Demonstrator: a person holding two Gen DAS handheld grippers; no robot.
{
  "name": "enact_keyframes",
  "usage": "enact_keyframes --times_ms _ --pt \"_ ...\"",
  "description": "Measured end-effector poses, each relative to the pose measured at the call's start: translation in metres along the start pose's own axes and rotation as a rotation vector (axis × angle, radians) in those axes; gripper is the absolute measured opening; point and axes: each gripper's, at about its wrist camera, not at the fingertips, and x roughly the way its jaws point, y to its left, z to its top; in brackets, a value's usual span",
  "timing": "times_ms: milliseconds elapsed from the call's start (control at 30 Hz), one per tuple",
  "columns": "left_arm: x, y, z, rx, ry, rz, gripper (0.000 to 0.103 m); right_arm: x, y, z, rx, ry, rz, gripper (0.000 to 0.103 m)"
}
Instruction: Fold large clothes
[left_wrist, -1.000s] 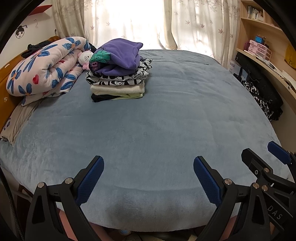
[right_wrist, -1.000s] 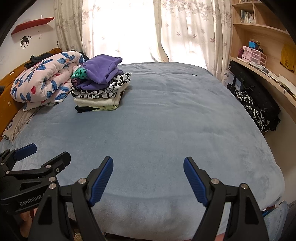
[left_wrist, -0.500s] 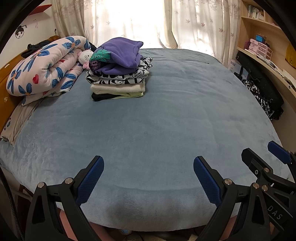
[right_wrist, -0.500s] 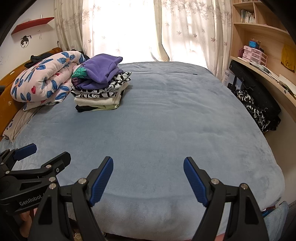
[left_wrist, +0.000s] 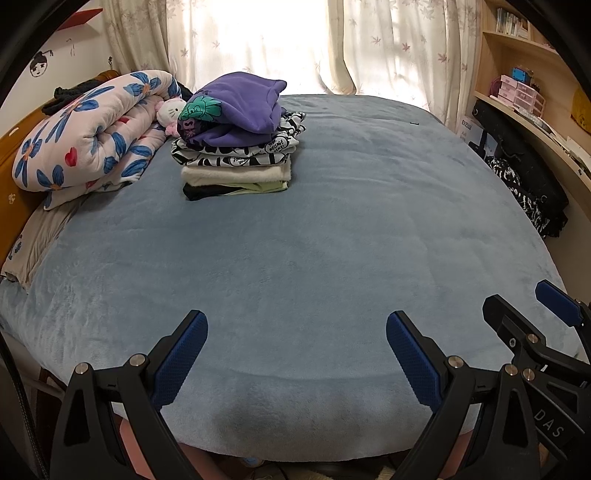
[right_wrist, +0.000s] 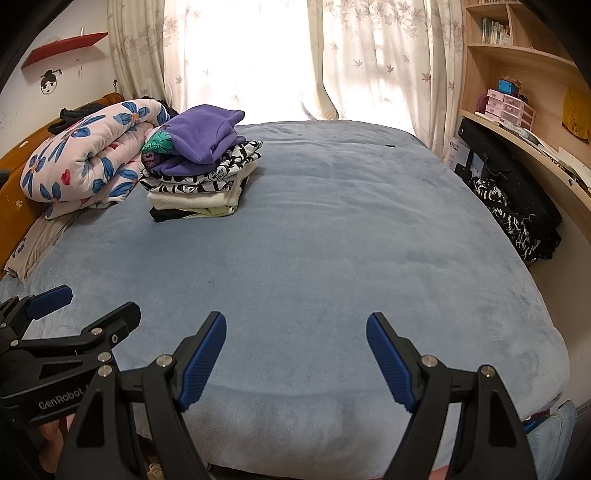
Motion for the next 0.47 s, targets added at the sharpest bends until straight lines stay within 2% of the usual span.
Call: enact_keyframes --times_ms 467 --pt "0.011 0.010 0.006 0.006 0.029 -0.007 0.097 0.010 0.002 0.001 0.001 0.020 0.000 0.079"
